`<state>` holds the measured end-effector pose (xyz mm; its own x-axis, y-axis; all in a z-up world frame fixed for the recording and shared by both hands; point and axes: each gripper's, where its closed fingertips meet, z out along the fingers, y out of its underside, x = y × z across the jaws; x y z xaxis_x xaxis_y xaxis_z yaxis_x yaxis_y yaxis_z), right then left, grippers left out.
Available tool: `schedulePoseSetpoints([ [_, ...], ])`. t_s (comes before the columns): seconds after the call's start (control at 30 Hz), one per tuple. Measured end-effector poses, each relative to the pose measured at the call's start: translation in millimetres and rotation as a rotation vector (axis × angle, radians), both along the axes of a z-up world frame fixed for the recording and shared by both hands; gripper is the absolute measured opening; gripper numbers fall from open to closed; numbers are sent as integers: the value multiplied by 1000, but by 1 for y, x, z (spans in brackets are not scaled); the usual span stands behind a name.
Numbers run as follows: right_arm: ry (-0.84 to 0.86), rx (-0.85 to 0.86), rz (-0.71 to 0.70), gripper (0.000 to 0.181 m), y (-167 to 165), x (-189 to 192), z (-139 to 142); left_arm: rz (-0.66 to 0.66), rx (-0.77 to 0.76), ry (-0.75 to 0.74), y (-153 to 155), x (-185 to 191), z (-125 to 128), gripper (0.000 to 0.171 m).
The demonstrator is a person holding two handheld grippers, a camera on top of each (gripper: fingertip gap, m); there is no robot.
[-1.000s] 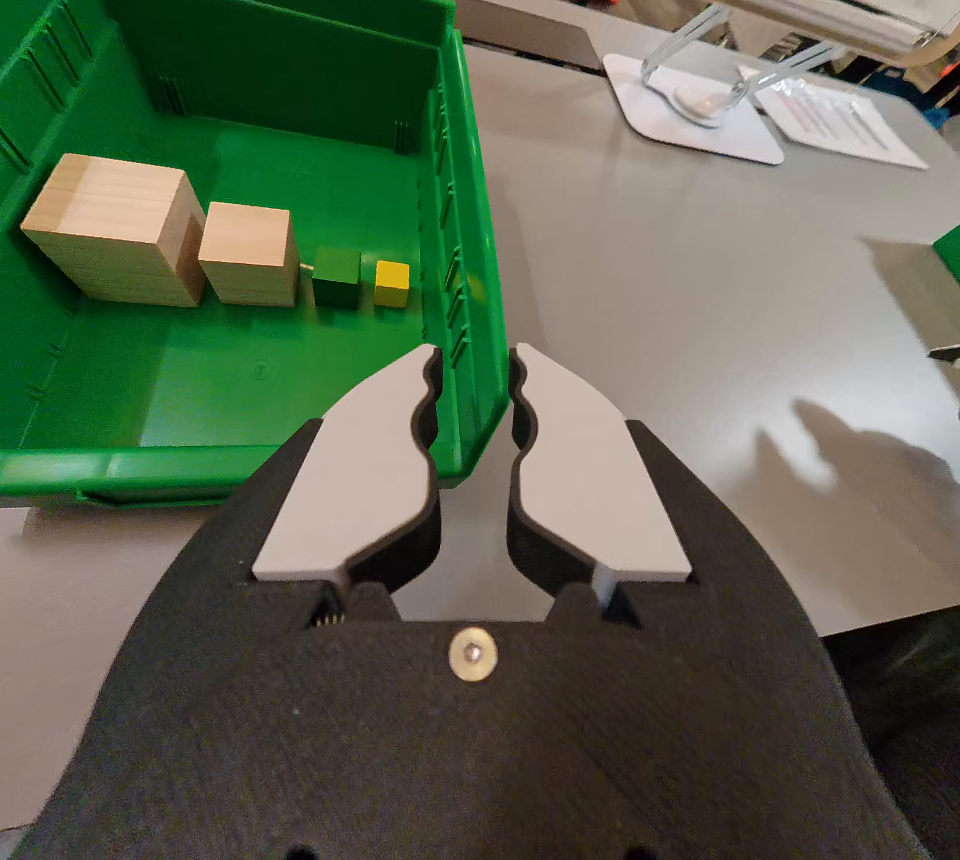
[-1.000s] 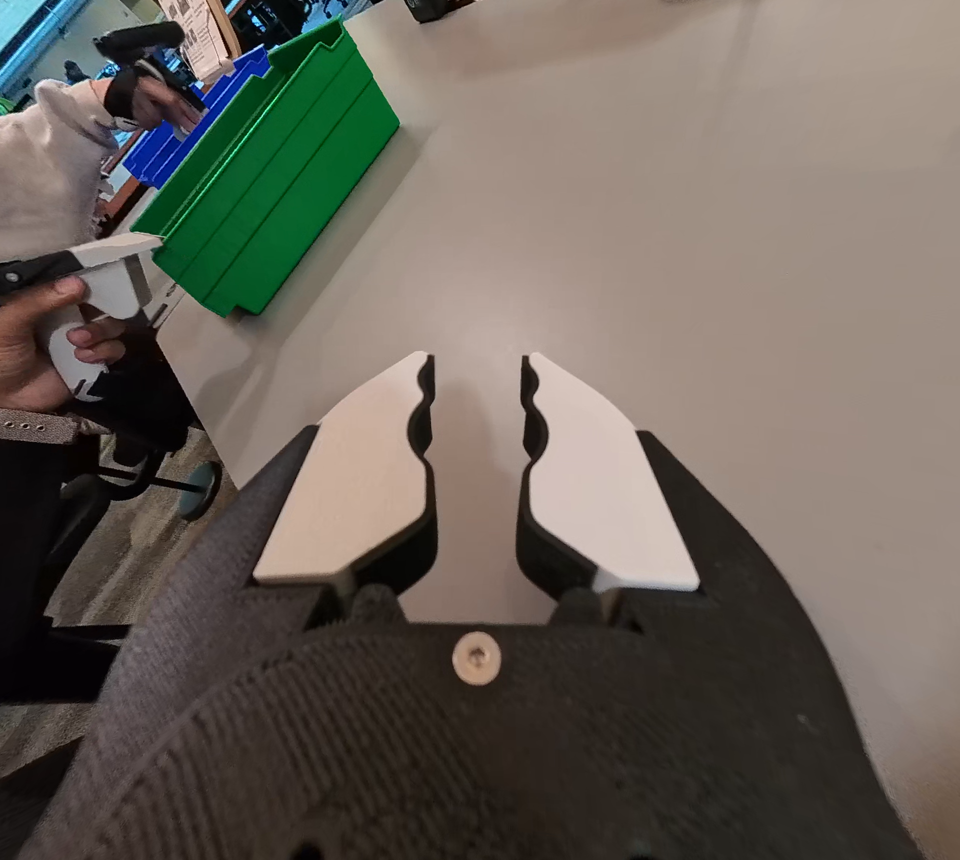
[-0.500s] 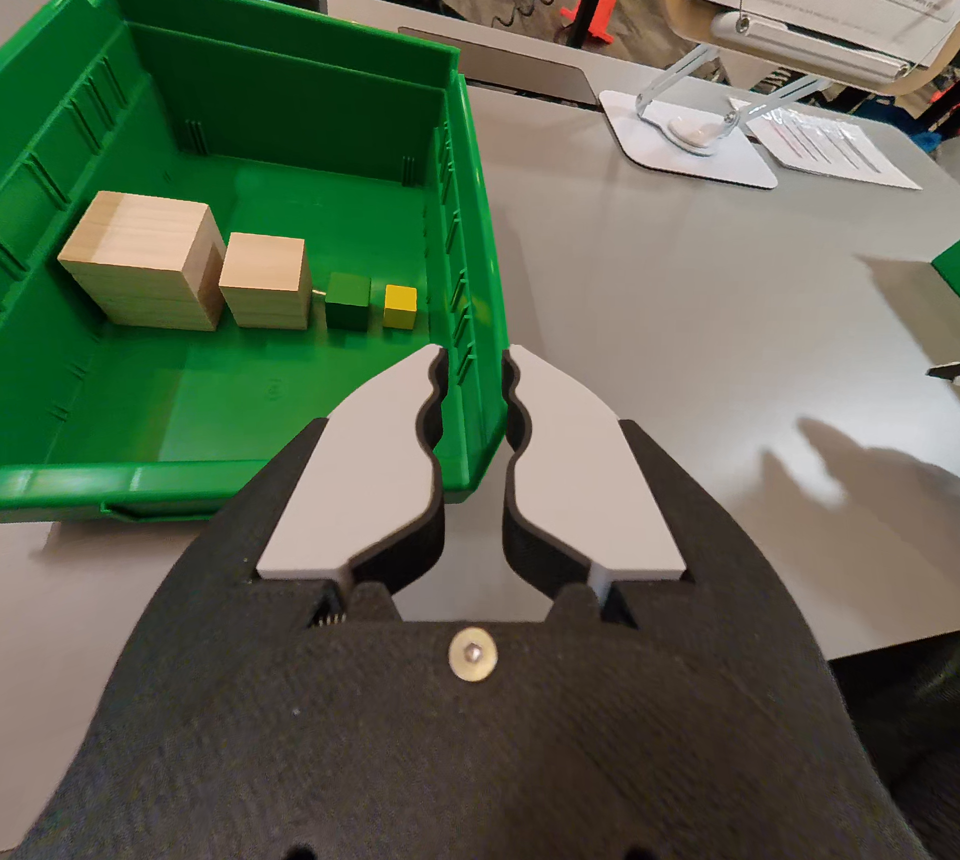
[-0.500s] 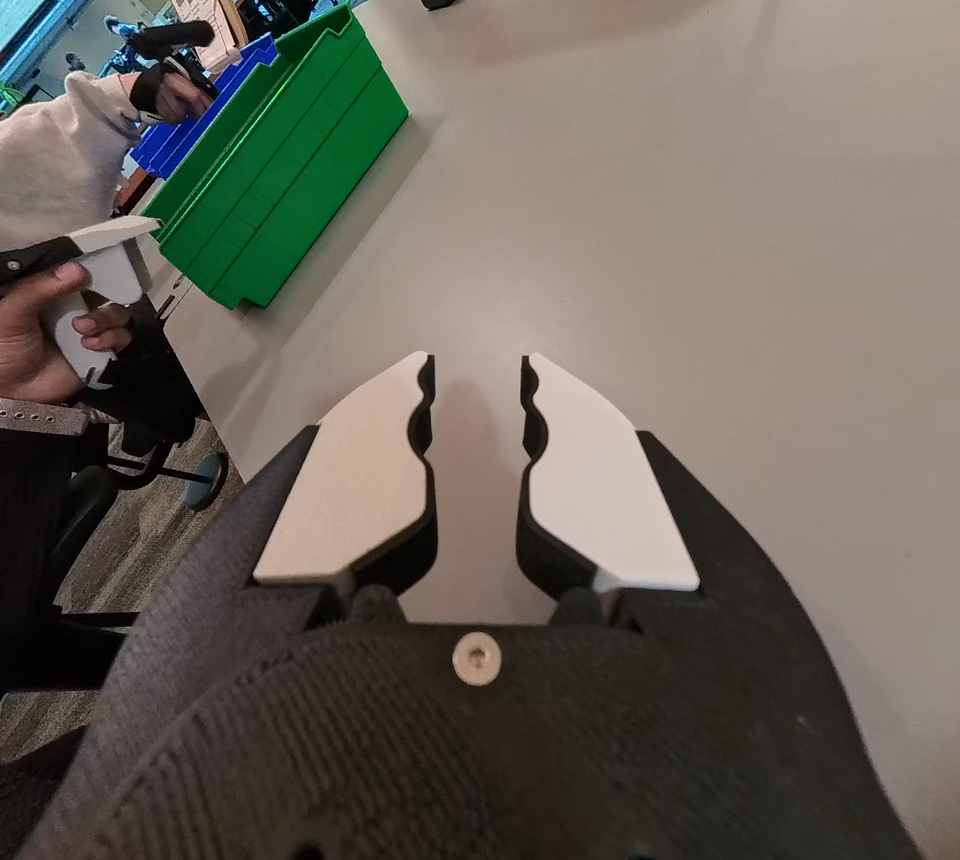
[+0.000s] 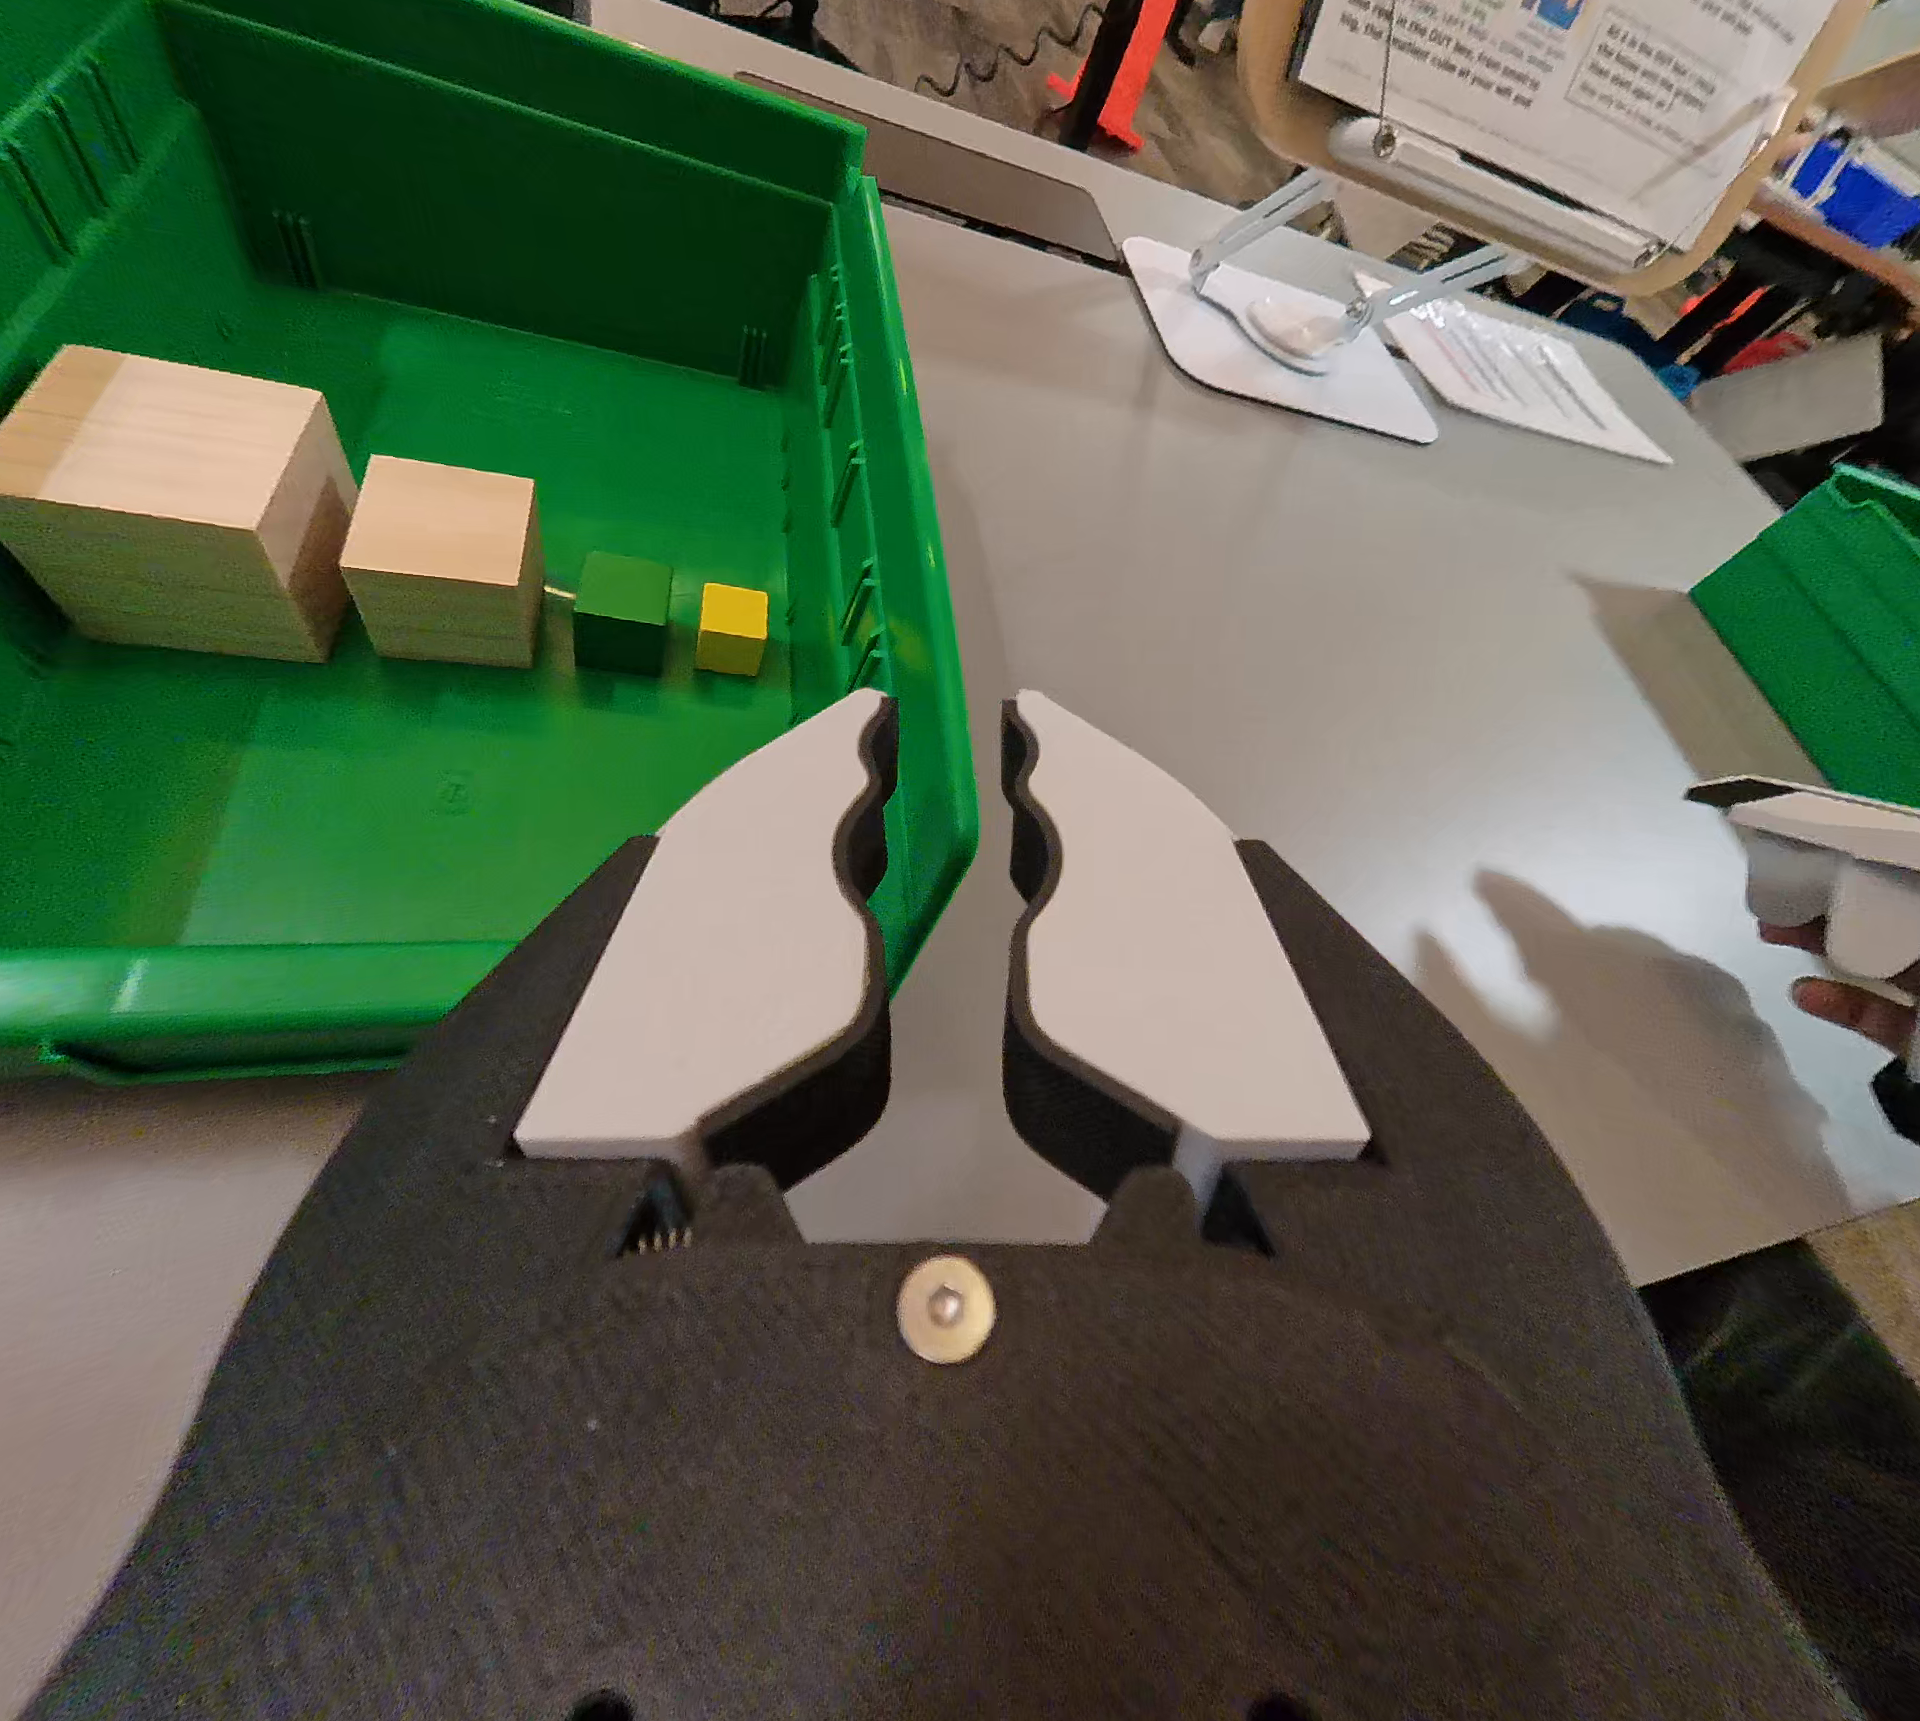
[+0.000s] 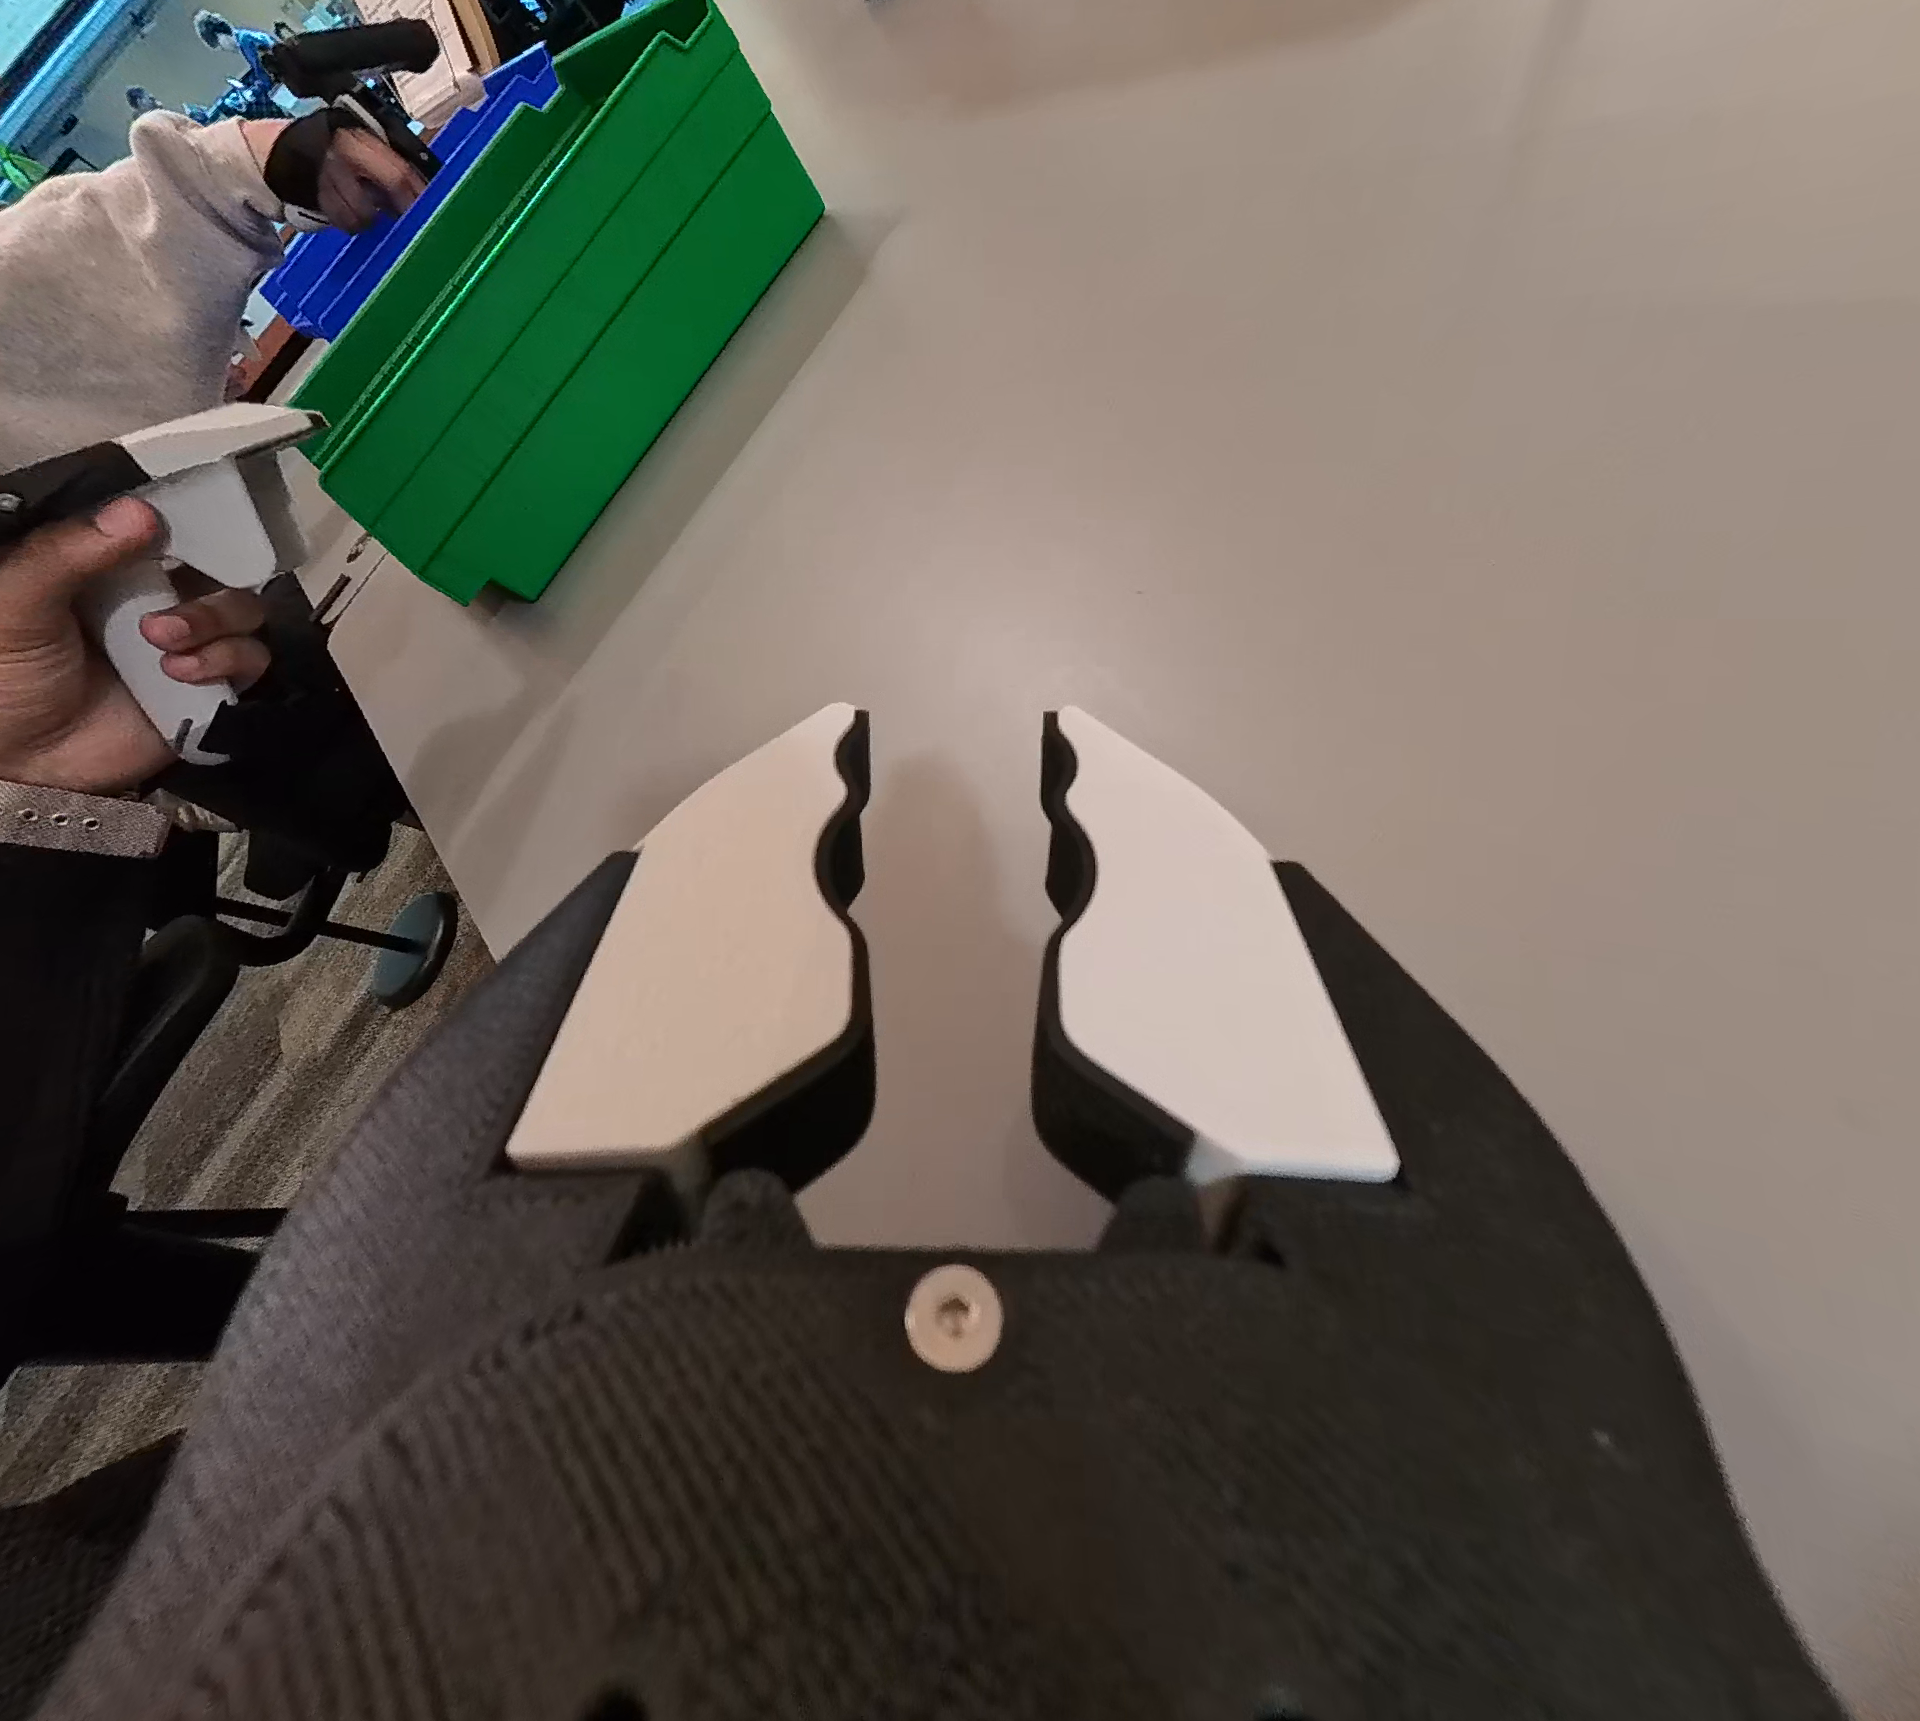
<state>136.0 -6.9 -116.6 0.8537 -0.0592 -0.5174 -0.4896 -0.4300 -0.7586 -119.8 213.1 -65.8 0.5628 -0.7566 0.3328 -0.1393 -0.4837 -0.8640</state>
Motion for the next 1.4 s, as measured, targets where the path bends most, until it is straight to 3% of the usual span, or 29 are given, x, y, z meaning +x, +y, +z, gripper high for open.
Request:
schedulePoseSetpoints([
  [0.3, 8, 0, 0, 32, -1, 0, 0, -18, -101, -132, -2, 1, 8, 18],
  [0.73, 6, 3, -37, 32, -3, 14, 1, -115, -74, -209, -2, 0, 22, 25],
  [0.87, -34, 34, -43, 27, -3, 15, 7, -134, 47, -99, 9, -4, 27, 27],
  [0.93, -53, 103, -57, 25, -3, 17, 20, -206, 152, -68, 9, -2, 32, 27],
  [1.2, -125, 275, -97, 26, -7, 20, 52, -397, 424, 302, 40, 3, 6, 29],
  [1.3, -152, 294, -131, 25, -9, 21, 55, -536, 484, 427, 49, 10, 1, 27],
  [1.4, -174, 279, -153, 25, -6, 23, 53, -723, 430, 603, 55, 14, -24, 33],
])
